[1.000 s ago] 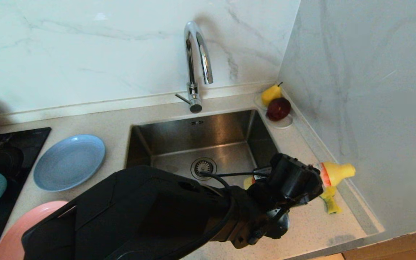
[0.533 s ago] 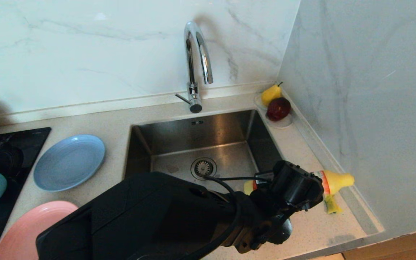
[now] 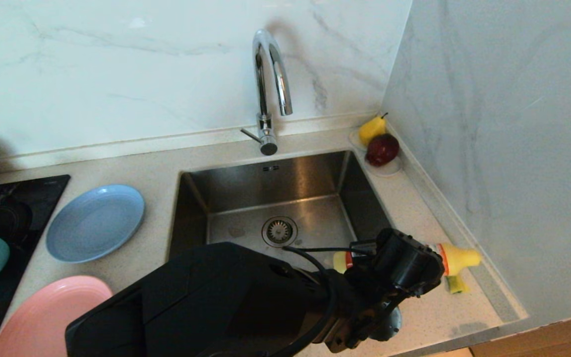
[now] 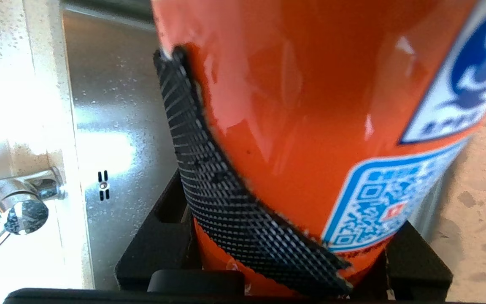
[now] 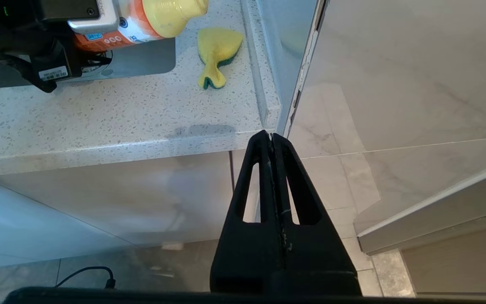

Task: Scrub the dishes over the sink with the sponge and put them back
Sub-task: Squeeze it onto the sponge

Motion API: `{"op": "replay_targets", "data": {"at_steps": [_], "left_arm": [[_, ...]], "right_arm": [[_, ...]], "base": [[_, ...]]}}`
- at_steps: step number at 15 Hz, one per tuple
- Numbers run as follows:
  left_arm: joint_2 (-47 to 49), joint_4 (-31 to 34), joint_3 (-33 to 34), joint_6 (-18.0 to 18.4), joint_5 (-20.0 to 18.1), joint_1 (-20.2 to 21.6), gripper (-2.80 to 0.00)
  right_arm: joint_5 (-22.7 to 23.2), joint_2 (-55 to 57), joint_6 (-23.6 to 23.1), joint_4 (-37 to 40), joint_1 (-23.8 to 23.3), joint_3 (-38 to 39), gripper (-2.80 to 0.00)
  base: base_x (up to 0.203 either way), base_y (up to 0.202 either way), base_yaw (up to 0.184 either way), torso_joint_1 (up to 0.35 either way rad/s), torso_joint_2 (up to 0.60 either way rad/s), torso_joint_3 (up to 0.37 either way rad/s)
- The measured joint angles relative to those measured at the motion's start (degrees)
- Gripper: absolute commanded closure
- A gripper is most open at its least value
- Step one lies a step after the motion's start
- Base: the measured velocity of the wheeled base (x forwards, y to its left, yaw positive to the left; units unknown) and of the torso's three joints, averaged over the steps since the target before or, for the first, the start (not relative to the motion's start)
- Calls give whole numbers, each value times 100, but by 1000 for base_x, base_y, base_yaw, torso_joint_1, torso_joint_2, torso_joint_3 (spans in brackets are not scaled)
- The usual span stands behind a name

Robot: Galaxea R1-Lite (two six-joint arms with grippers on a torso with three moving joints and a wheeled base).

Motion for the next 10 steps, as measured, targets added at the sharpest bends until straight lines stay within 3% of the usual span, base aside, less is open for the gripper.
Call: {"op": "replay_targets", "data": {"at_steps": [4,10], "left_arm": [[2,13,-67,409,7,9,0],[55,52,-163,565,312,18,0]], "right_arm": [[0,0,-1,2,0,0,0],[0,0,-1,2,0,0,0]], "base": [[0,0,0,0,0,0],[0,0,0,0,0,0]]}}
